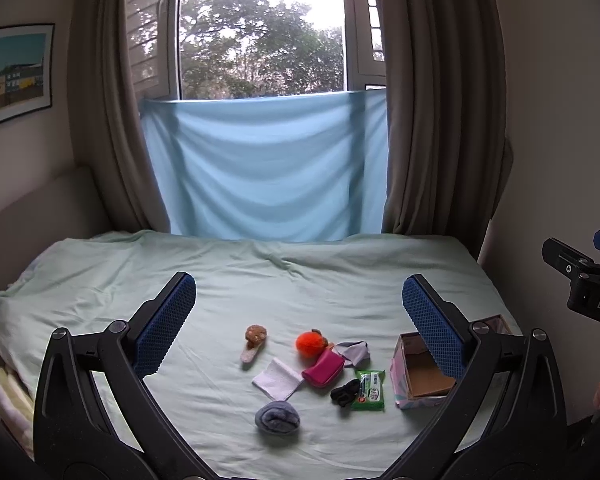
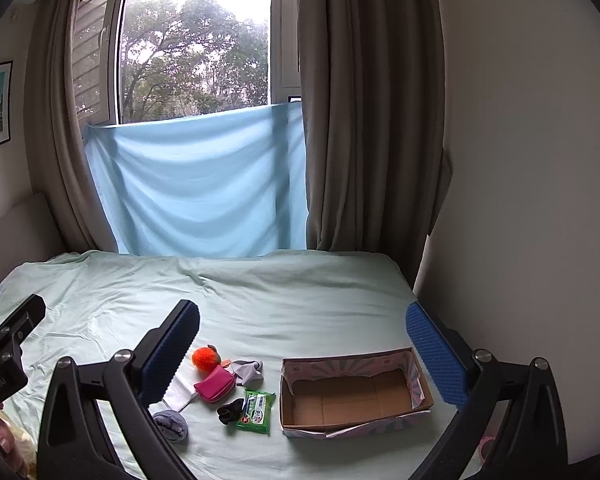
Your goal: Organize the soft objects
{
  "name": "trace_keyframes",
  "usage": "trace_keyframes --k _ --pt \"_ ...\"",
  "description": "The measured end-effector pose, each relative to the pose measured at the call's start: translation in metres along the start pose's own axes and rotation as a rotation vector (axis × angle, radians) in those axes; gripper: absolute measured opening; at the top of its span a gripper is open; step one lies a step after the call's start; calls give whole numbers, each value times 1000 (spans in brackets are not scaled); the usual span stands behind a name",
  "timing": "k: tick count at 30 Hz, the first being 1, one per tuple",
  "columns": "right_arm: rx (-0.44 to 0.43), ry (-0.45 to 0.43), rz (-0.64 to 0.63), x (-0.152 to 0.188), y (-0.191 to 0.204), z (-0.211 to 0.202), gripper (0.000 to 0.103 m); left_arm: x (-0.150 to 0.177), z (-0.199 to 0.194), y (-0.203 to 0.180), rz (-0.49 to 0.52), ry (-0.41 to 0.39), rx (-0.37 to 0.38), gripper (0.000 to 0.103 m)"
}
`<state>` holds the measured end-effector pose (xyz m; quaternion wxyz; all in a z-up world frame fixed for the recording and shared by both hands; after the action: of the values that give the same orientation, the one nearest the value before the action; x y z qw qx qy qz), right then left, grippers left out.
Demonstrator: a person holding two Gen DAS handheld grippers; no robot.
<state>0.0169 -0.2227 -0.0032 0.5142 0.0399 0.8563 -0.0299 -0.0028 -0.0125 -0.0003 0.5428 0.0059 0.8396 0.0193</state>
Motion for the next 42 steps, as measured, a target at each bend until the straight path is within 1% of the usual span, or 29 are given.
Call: trace_keyframes --k 5,9,12,14,18,22,27,29,33,36,37,39,40,42 --pt "-17 7 -14 -2 2 6 103 1 1 5 -22 17 -11 103" --pt "-50 15 -34 1 9 14 103 6 7 9 -28 51 -47 103" --pt "-86 37 -40 7 18 26 103 19 15 15 -22 86 -76 103" --pt "-101 43 -42 13 23 33 103 29 21 21 -16 104 -82 103" --pt "-103 70 -44 35 42 51 103 56 42 32 4 149 -59 103" --pt "-89 115 -32 63 66 73 103 84 71 45 31 185 -12 103" --pt "-51 165 -25 98 97 102 103 128 114 62 94 251 85 103" --pt "-40 186 -23 118 111 119 103 151 134 68 124 277 118 103" --pt "-7 226 -40 158 132 154 103 197 173 74 184 333 158 103" --pt "2 247 -49 191 143 182 103 231 198 75 214 352 193 103" --pt "-2 255 -51 203 146 193 103 247 209 76 229 362 204 102" --pt "-6 267 -56 221 150 210 102 271 226 77 244 382 223 103" --pt "-7 271 -63 229 152 218 100 281 232 78 245 390 229 102" --pt "8 277 -95 248 157 237 99 302 245 79 241 405 245 102"
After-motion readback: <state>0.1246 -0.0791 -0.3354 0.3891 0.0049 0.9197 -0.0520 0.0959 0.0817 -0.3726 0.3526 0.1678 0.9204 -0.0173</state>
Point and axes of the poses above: each gripper's, at about its wrist camera, not at the fingertips, and z roughly the way its jaws point, y to its left, x to its underside, the point moved 1 cm from there along z, roughly the way its jaws point
